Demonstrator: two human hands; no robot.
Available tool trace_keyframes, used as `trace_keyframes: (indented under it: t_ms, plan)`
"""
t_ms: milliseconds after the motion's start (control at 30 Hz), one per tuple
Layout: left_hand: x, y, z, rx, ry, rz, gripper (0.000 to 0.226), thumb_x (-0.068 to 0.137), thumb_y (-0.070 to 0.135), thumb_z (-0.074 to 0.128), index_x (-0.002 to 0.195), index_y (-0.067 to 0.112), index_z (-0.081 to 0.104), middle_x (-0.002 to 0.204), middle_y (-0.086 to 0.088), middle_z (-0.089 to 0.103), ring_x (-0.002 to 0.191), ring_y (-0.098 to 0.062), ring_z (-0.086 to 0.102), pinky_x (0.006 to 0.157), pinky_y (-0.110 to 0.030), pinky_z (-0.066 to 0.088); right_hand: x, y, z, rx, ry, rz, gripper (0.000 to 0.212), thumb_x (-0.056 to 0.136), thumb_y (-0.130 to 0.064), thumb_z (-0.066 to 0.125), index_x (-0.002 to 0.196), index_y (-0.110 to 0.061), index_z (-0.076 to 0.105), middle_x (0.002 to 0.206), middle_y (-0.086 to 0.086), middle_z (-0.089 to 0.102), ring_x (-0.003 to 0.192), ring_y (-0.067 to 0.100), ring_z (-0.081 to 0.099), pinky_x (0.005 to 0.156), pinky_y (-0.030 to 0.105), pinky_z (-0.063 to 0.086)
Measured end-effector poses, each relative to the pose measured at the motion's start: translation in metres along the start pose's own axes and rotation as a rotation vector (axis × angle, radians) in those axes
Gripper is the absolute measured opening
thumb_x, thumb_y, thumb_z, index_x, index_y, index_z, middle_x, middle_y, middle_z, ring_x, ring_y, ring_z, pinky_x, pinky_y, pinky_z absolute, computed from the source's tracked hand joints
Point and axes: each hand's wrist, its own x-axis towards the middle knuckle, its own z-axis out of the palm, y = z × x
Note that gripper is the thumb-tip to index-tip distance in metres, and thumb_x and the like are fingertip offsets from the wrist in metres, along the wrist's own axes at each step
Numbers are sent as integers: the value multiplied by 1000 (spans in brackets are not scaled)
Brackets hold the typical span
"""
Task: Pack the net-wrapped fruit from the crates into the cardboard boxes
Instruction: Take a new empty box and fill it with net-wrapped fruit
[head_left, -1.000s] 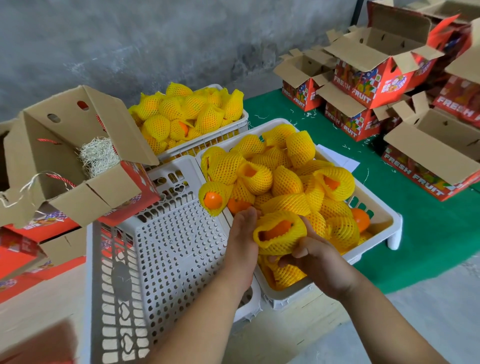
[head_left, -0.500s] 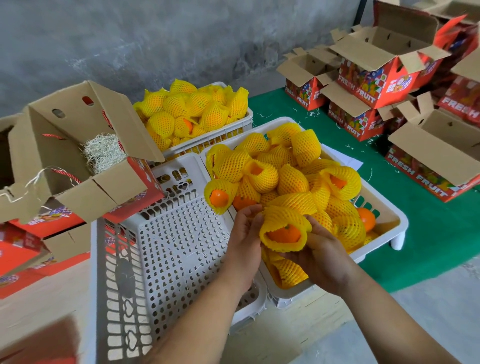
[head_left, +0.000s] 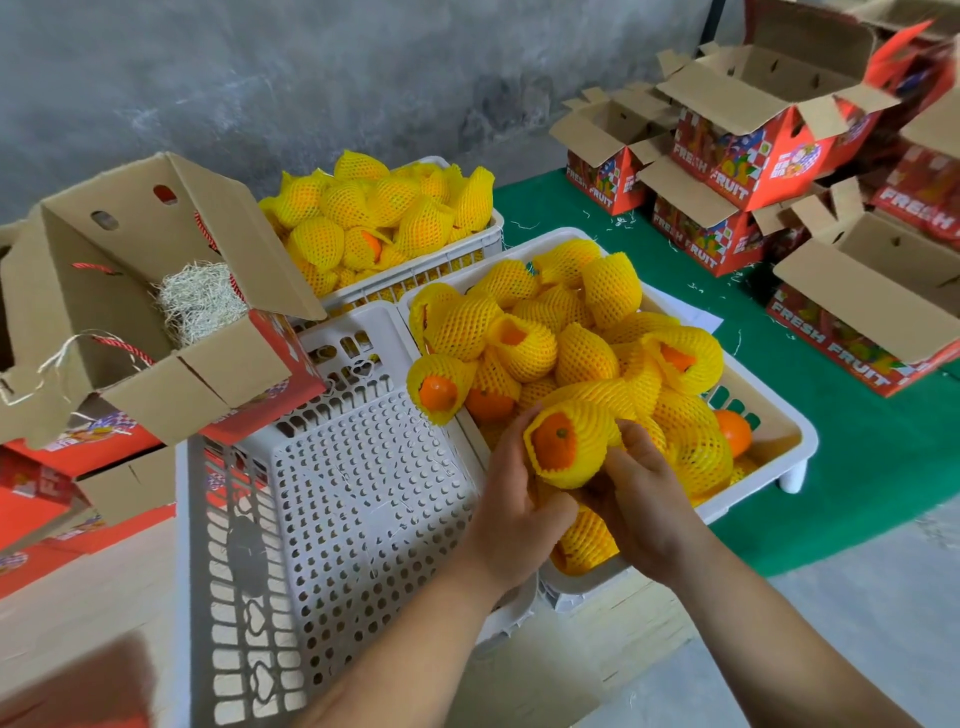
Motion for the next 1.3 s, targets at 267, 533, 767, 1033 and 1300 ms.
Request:
trace_keyframes:
  t_ms: [267,533,767,1033,1300]
  plan:
    - [5,3,-9,-176,115,-57,66,79,31,86,137,26,56,131,-2,68,121,-23,67,96,-40,58,-12,5,2,-470,-58,-175,46,101,-14,63,134,-37,40,106,16,75,97,35,73,84,59,60]
    - [8,2,-14,-214,63,-69,68,85,8,83,141,26,49,133,-2,66,123,-22,65,99,-38,57,-17,19,17,-1000,-37,-618,58,97,-39,66,150,-25,45,129,1,51,119,20,47,96,38,45]
    - [5,6,-15,-389,267,-127,78,83,25,85,148,34,43,138,0,65,121,-25,68,91,-46,60,9,-15,10,-1808,93,-436,96,90,-30,67,163,-37,5,167,-3,14,148,31,21,116,50,27]
    - [3,9,-32,-621,227,-306,70,71,45,87,135,39,58,129,3,70,119,-26,68,83,-42,60,27,-23,16,-2078,328,-383,71,85,-59,68,144,-32,39,140,1,48,120,32,41,91,45,35]
    - [-18,24,-56,-638,153,-359,78,75,61,80,144,37,52,137,3,68,125,-22,66,100,-44,56,-16,-30,53,-766,271,-368,44,78,-70,52,98,-34,68,86,-9,69,87,8,65,72,36,46]
